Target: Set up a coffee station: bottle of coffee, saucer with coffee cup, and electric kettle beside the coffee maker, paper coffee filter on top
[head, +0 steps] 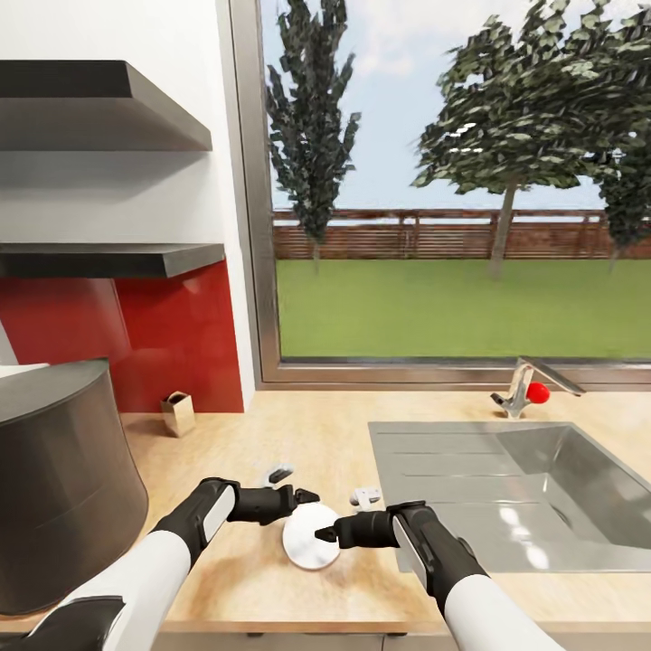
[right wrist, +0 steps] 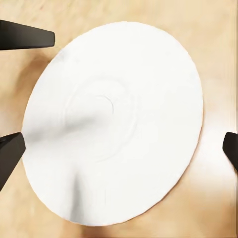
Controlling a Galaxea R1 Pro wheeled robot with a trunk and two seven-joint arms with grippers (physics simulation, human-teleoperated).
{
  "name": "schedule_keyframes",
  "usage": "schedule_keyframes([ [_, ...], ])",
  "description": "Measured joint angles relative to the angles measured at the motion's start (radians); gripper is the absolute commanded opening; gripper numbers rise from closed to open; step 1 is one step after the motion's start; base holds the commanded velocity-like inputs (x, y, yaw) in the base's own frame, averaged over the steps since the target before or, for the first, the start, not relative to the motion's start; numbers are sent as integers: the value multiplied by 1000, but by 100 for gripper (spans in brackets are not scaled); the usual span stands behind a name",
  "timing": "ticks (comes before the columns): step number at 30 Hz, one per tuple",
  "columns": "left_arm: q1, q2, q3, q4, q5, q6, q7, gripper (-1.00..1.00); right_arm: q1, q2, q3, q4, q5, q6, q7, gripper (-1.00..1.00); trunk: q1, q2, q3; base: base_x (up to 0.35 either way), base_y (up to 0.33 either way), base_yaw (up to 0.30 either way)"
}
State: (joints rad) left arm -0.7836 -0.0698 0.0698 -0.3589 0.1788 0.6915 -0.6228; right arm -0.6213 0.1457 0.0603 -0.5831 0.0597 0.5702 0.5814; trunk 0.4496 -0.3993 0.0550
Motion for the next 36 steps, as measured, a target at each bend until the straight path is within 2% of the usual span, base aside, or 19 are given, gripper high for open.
schedule_keyframes([
  [6,26,3,14,0,1,-2,4,100,0,0,0,0,0,0,0,100,0,0,0,5,0,0],
  [10,42,2,23,-12,33,8,31,100,0,0,0,0,0,0,0,100,0,-1,0,0,0,0],
  [14,48,2,70,-12,40,12,41,100,0,0,0,0,0,0,0,100,0,-1,0,0,0,0],
  [18,48,2,89,-8,42,13,43,100,0,0,0,0,0,0,0,100,0,-1,0,0,0,0],
  [29,48,2,88,-12,28,9,43,100,0,1,1,0,0,0,0,100,0,-1,0,0,0,0],
  [36,48,1,90,-11,31,8,45,100,0,3,1,0,-2,-1,4,100,0,-1,0,0,0,0],
])
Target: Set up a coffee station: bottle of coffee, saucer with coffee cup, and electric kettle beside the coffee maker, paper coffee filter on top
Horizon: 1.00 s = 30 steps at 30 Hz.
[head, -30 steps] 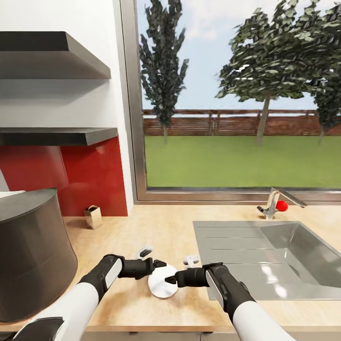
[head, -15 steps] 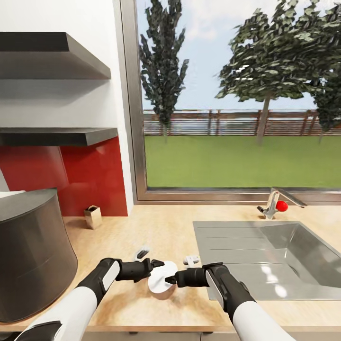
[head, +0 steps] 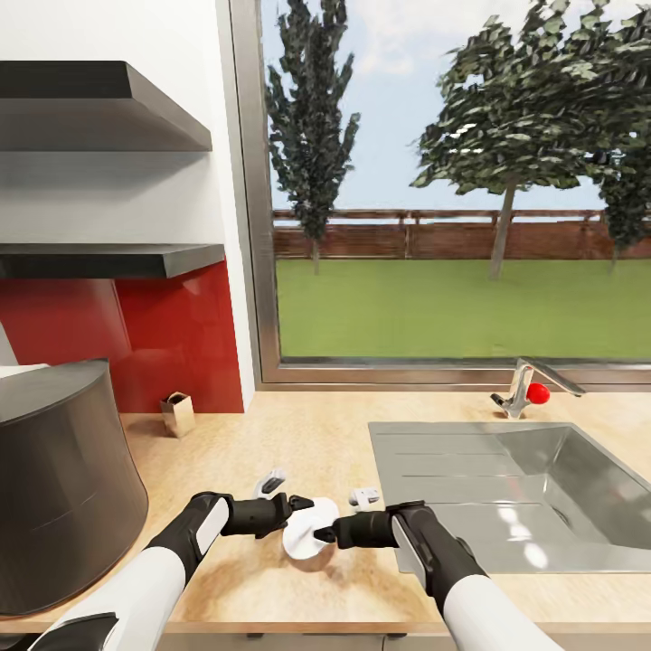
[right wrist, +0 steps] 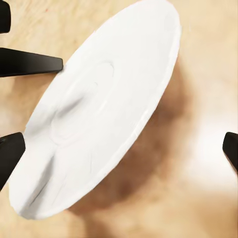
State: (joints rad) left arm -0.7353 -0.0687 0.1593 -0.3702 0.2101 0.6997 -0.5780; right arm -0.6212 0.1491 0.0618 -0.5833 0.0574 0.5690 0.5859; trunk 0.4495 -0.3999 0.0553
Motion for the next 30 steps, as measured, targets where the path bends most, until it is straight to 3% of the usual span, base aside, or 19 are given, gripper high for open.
schedule_keyframes([
  [5,0,0,0,0,-1,0,0,100,0,17,-2,-1,-2,-2,1,100,0,0,0,0,0,0],
  [6,0,0,-1,0,-2,0,0,100,0,22,-2,-1,-2,-2,1,-100,0,0,0,0,0,0],
  [23,1,2,-2,-10,-13,-1,-1,100,0,25,-7,-1,9,-7,-4,-100,0,0,0,0,0,0],
  [30,1,6,2,-3,9,3,-1,100,0,25,-7,-4,4,-5,-3,-100,0,0,0,0,0,0],
])
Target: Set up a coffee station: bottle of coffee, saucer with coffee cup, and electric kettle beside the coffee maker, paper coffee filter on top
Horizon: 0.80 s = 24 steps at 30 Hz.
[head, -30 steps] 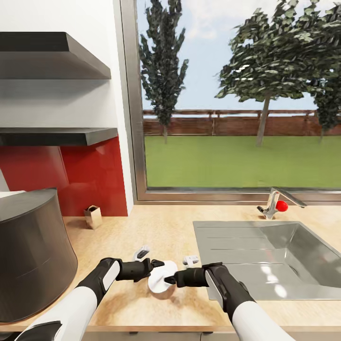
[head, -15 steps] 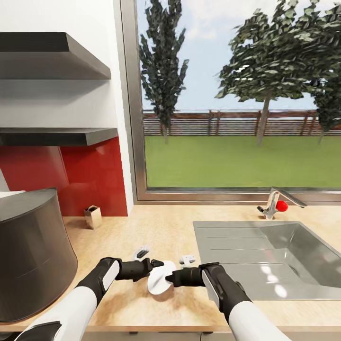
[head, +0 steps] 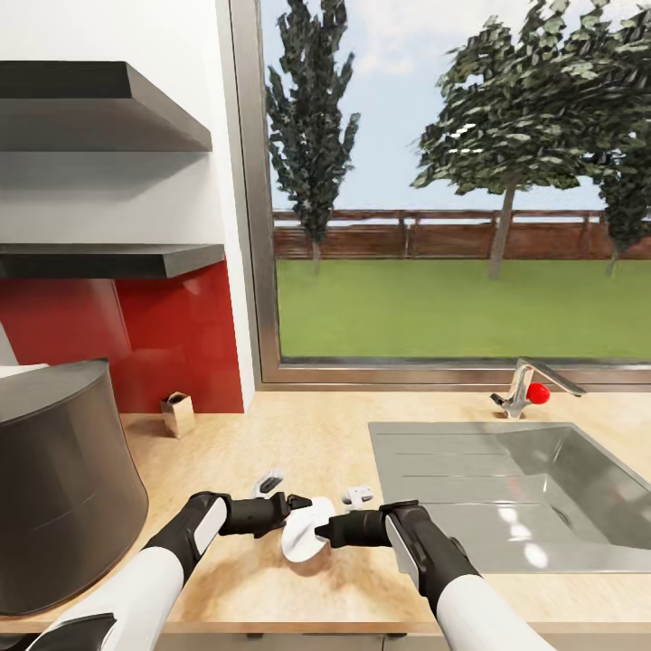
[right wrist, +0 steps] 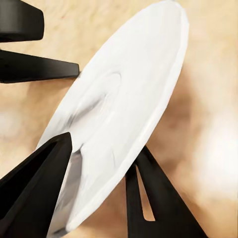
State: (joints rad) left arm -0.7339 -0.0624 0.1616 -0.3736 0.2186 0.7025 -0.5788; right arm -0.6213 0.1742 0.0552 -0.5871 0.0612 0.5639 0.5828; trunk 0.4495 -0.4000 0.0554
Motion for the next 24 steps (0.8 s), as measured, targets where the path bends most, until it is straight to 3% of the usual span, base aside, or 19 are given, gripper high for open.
schedule_keyframes([
  [3,0,7,-7,-3,-42,-13,6,100,0,0,0,-5,-6,3,2,-100,0,1,0,0,0,0],
  [5,-3,13,-7,-5,-47,-15,15,100,0,0,0,-9,-5,3,1,-100,0,1,0,0,0,0],
  [8,-12,30,-9,-37,-49,-16,89,100,0,0,0,-13,-5,3,1,-100,0,1,0,0,0,0],
  [11,-14,45,-11,-144,-45,-13,140,100,0,0,0,-14,-5,3,0,-100,0,1,0,0,0,0],
  [17,-16,49,-13,-300,-40,3,145,100,0,0,-1,-35,-6,3,0,-100,0,1,0,0,0,0],
  [24,-17,52,-17,-341,-40,13,127,100,0,0,-4,-155,-3,2,-2,-100,0,1,0,-66,0,0],
])
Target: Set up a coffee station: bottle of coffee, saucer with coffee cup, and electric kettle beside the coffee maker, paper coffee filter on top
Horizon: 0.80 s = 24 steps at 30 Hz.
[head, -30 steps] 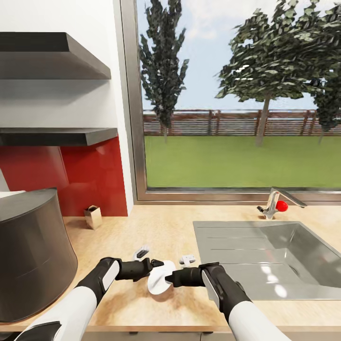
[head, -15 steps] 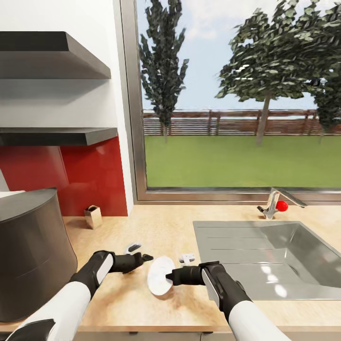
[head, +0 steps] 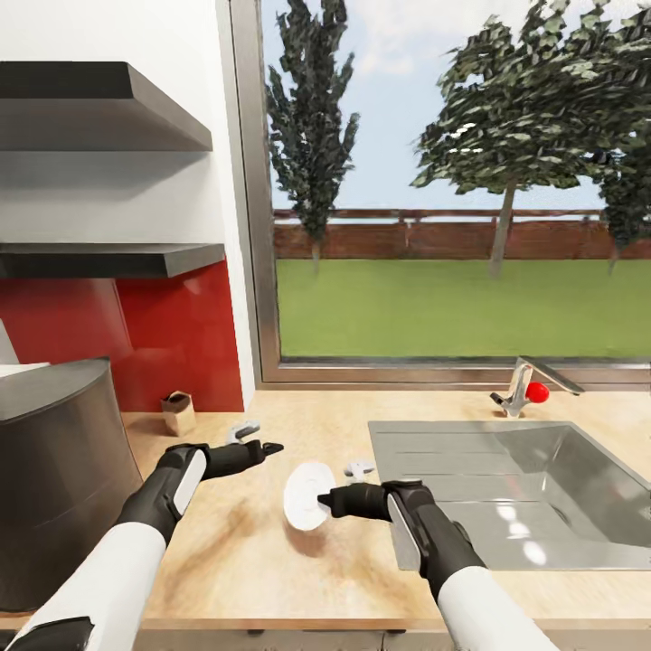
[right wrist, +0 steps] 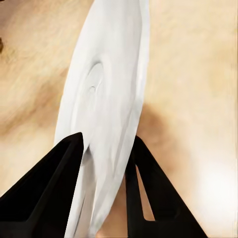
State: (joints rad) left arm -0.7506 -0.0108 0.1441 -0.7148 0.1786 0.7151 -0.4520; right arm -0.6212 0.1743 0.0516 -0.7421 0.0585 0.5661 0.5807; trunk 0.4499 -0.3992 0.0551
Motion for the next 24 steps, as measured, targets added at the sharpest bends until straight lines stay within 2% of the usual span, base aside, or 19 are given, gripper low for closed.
schedule_keyframes([
  [2,3,5,1,-31,-2,15,-5,100,0,0,-1,-16,1,-1,-19,-100,0,0,0,-278,0,0],
  [4,9,11,2,-58,-3,41,-9,100,0,0,-2,-39,1,-22,-98,-100,0,0,0,-320,0,0],
  [5,11,12,1,-63,-3,47,-9,100,0,0,-2,-56,1,-50,-144,-100,0,0,0,-329,0,0],
  [7,14,11,-1,-67,-3,51,-10,100,0,0,-2,-88,-1,-110,-191,-100,0,0,0,-334,0,0],
  [11,18,11,-2,-67,-3,46,-20,100,0,0,-1,-133,-1,-166,-211,-100,0,0,0,-336,0,0],
  [15,56,11,-2,-68,-7,39,-65,100,0,0,2,-137,-2,-210,-215,-100,0,0,0,-337,0,0],
  [17,108,13,-3,-69,-15,35,-104,100,0,0,4,-134,-2,-277,-215,-100,0,0,0,-337,0,0],
  [20,197,25,-4,-70,-20,15,-173,100,0,0,5,-134,-1,-310,-214,-100,0,0,0,-337,0,0],
  [21,233,33,-7,-71,-23,-8,-203,100,0,0,5,-135,-2,-315,-214,-100,0,0,0,-333,0,0],
  [22,284,50,-16,-72,-32,-58,-254,100,0,0,7,-135,-2,-318,-214,-100,0,0,0,-327,0,0],
  [24,351,77,-29,-70,-50,-141,-328,100,0,0,9,-136,-2,-321,-213,-100,0,0,0,-321,0,0],
])
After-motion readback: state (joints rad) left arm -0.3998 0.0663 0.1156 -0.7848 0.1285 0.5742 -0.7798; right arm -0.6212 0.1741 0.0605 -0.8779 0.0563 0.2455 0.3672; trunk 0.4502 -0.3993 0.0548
